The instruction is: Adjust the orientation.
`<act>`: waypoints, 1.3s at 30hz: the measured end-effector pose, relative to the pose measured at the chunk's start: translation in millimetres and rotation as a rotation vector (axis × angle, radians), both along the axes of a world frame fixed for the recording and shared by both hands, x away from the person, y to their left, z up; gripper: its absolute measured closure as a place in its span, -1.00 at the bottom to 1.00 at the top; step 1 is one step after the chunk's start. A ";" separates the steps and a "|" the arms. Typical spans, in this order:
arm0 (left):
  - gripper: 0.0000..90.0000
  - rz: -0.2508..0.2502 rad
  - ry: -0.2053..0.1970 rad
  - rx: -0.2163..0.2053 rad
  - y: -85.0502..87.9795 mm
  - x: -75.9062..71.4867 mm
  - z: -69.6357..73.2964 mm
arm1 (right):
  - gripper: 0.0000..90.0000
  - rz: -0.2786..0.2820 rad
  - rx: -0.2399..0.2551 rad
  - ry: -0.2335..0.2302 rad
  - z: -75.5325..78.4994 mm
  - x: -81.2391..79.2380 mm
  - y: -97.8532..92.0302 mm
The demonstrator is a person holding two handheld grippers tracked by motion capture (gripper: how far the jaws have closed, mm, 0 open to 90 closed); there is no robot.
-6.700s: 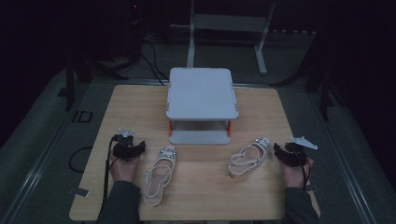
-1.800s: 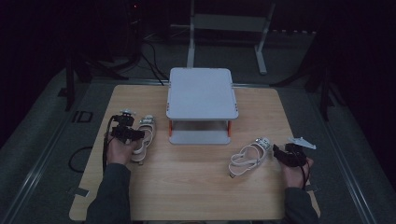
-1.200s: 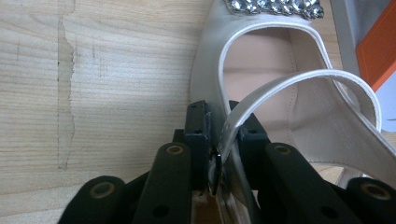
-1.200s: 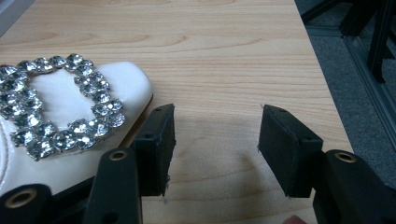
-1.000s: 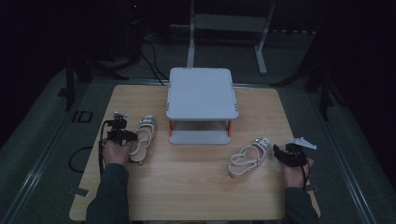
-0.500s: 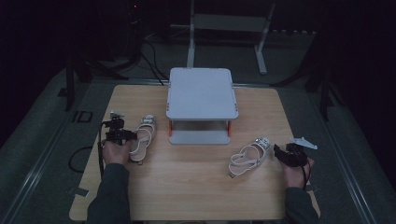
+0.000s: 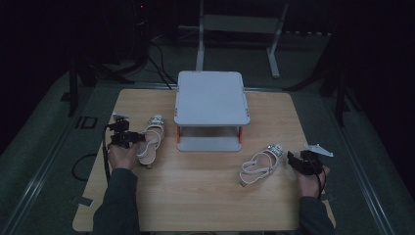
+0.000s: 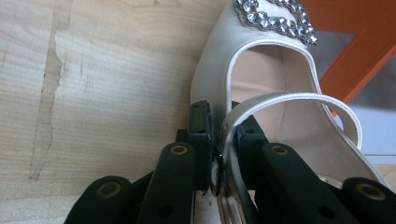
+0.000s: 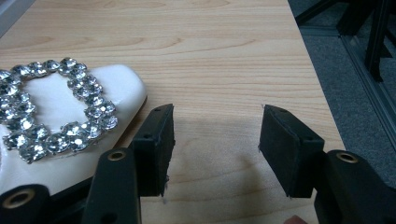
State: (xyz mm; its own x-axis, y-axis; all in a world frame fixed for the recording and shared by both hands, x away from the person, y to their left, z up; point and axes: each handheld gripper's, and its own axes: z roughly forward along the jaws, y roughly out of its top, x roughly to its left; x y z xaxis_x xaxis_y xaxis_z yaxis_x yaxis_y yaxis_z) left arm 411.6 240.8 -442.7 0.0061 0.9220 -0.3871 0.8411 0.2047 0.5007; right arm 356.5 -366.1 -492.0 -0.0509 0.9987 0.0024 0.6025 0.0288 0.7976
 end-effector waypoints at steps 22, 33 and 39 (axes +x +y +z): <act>0.80 0.034 -0.062 -0.039 8.2 3.1 41.9 | -0.01 -0.005 -0.006 -0.002 -0.6 0.5 0.1; 0.80 0.056 -0.084 -0.052 10.5 7.3 61.6 | -0.01 -0.009 -0.007 -0.005 -0.8 0.7 0.3; 0.80 0.056 -0.096 -0.056 12.1 9.3 71.6 | -0.01 -0.012 -0.006 -0.004 -0.9 0.7 0.3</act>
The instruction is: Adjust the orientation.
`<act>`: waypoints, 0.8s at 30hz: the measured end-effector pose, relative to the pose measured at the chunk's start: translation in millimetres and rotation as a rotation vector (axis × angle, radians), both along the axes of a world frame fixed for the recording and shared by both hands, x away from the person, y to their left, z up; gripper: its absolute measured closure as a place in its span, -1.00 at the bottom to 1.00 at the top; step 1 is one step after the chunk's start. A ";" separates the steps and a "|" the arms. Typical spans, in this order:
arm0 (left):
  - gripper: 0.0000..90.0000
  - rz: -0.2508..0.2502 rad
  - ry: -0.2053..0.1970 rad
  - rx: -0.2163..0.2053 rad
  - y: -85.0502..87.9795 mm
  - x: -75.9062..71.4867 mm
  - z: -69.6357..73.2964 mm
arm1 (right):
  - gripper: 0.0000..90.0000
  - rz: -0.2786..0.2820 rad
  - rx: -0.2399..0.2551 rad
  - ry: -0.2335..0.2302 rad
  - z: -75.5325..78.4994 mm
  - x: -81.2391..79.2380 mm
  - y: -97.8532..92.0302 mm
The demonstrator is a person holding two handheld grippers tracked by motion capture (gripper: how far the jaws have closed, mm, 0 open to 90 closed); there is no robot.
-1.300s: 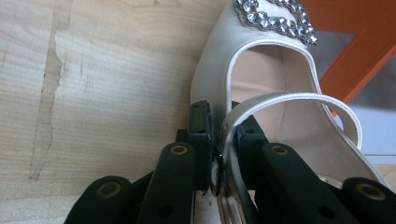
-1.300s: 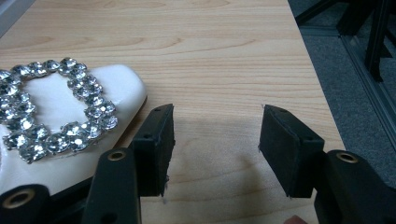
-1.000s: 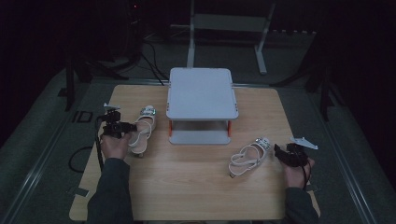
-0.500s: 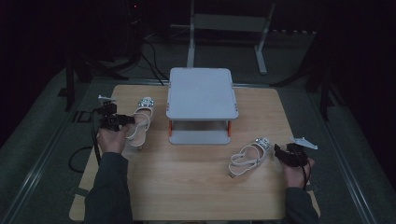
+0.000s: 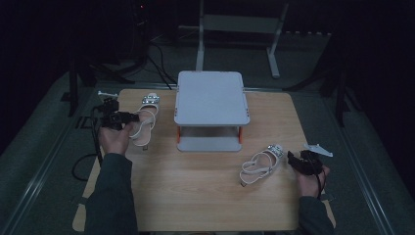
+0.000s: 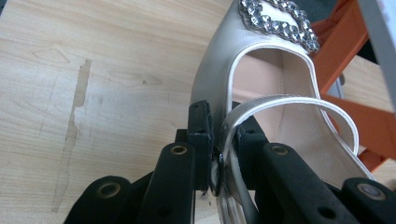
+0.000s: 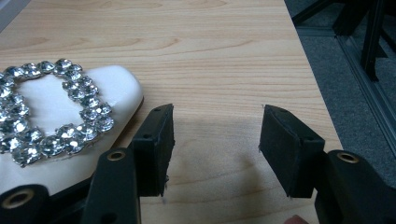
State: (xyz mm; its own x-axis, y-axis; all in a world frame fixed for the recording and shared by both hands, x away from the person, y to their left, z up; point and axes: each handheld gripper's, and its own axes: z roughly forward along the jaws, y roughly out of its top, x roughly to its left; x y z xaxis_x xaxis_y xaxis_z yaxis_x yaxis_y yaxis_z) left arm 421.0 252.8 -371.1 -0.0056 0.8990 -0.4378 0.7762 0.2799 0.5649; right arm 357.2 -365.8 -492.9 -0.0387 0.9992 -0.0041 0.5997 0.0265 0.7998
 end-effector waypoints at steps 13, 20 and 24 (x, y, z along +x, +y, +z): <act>0.80 -0.002 -0.037 -0.011 -3.1 4.5 23.1 | -0.01 -0.004 0.004 -0.001 0.5 -0.2 -0.8; 0.80 -0.004 -0.058 -0.021 -6.0 8.0 39.0 | -0.01 -0.003 0.002 0.000 0.4 0.0 -0.8; 0.80 0.001 -0.074 -0.024 -6.7 11.1 52.5 | -0.01 -0.003 0.001 0.000 0.4 0.1 -0.8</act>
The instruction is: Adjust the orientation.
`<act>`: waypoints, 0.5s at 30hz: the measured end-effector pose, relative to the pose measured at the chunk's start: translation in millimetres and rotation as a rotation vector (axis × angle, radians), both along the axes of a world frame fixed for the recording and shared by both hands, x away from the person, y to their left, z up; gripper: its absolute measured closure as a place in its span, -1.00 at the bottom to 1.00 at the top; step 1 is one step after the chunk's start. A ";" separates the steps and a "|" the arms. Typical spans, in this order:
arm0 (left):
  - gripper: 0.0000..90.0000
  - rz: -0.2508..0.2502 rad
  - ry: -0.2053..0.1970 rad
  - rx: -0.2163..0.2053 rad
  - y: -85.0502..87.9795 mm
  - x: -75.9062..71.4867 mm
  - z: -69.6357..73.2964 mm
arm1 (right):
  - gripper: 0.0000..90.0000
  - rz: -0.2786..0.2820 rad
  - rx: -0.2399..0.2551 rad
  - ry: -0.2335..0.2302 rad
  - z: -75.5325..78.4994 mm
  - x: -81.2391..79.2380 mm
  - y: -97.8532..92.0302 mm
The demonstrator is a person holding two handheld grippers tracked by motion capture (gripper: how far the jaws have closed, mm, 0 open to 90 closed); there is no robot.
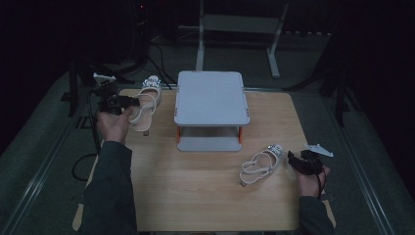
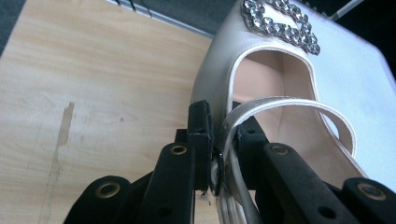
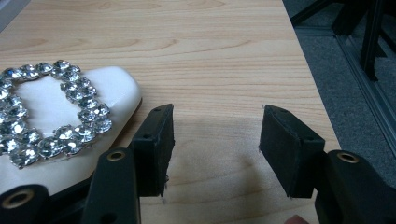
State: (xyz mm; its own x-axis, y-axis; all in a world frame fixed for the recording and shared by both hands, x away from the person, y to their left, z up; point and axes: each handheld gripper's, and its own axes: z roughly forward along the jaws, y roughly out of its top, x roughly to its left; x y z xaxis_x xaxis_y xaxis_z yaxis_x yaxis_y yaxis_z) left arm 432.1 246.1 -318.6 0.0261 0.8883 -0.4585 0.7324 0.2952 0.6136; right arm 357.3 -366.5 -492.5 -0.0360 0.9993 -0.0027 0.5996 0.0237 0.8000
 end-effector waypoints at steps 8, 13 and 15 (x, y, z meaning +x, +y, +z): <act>0.80 -0.004 -0.032 -0.005 -6.3 3.6 25.1 | -0.01 0.002 -0.002 -0.001 -0.3 0.4 0.8; 0.80 -0.007 -0.042 -0.015 -12.0 7.2 34.0 | -0.01 -0.001 0.000 0.000 -0.3 0.3 0.0; 0.80 -0.009 -0.043 -0.020 -15.1 9.2 36.5 | -0.01 -0.002 0.001 0.002 -0.5 0.5 0.2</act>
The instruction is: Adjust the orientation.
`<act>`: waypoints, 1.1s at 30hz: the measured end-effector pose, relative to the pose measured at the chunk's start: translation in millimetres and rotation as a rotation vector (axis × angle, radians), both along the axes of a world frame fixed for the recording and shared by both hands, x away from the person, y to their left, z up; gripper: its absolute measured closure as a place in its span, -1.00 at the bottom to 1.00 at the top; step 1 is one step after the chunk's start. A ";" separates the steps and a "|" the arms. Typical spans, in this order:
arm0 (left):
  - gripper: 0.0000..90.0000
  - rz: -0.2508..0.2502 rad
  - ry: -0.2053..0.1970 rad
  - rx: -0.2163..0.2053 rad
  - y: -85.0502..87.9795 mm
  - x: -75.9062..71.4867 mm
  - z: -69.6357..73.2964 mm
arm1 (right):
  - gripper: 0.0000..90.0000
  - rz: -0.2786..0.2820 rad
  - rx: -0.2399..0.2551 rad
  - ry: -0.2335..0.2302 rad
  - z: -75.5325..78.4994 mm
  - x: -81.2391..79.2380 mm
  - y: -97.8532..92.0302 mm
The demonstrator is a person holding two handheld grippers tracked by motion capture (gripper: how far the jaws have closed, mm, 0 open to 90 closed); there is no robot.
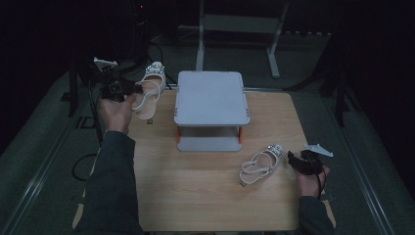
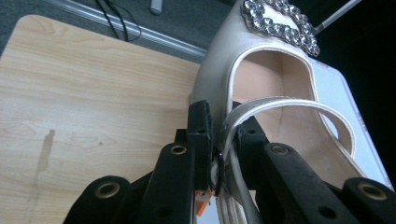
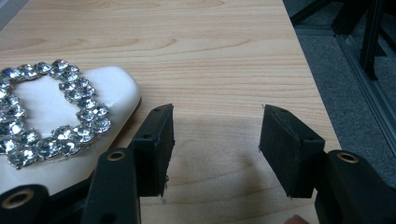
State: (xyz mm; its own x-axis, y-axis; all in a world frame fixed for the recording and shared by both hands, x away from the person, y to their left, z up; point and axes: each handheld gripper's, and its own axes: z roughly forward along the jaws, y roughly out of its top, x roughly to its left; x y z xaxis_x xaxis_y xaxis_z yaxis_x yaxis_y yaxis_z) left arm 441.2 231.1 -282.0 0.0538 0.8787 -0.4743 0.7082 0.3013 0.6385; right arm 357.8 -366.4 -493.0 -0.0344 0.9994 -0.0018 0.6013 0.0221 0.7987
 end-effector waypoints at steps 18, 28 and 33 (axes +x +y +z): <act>0.79 -0.039 0.001 -0.011 -38.4 19.0 19.0 | -0.01 -0.004 0.008 0.002 -0.4 0.8 -1.4; 0.79 -0.038 0.015 -0.027 -55.1 30.1 14.2 | 0.00 -0.011 0.019 0.000 0.4 -0.1 -5.3; 0.79 -0.029 0.020 -0.028 -63.8 34.6 11.5 | 0.00 -0.016 0.020 -0.002 0.7 -0.5 -5.8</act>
State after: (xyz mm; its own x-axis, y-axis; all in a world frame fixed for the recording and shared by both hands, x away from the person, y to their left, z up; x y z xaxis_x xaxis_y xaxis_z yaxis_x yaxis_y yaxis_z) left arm 475.9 167.3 -270.5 0.0694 0.8635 -0.4995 0.7296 0.2975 0.6157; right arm 357.3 -372.2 -492.3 -0.0182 0.9997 0.0178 0.5998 -0.0033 0.8001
